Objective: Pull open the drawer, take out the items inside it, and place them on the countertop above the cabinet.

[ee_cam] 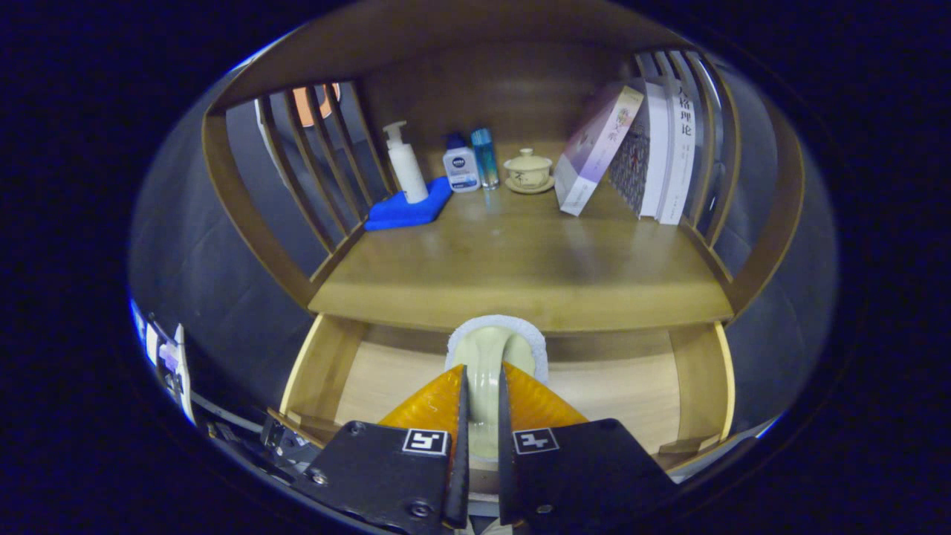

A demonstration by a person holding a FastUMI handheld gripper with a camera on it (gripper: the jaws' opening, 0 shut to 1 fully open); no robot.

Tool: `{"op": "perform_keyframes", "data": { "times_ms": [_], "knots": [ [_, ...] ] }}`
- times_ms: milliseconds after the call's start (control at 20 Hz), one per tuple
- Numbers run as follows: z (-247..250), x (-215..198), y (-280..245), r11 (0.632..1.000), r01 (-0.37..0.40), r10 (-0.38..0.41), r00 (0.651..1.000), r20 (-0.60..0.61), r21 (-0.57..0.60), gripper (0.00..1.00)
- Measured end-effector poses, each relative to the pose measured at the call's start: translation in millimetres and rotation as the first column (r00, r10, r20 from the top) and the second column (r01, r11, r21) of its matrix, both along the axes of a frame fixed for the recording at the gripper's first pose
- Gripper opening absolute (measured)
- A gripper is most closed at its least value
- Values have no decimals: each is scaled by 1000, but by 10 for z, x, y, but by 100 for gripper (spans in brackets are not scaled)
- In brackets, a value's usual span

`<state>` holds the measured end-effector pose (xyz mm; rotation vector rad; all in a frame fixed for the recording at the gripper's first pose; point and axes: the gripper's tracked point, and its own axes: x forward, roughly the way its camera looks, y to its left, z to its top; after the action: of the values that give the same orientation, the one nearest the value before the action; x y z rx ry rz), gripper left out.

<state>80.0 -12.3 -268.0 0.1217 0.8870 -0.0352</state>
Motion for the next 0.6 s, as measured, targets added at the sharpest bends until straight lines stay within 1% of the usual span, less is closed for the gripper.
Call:
{"op": "perform_keyframes", "data": {
  "times_ms": [250, 600],
  "knots": [
    [225, 356, -89, 999, 6, -5, 1000, 15, -36, 19],
    [346, 845, -284, 996, 59, -58, 998, 14, -69, 19]
  ]
}}
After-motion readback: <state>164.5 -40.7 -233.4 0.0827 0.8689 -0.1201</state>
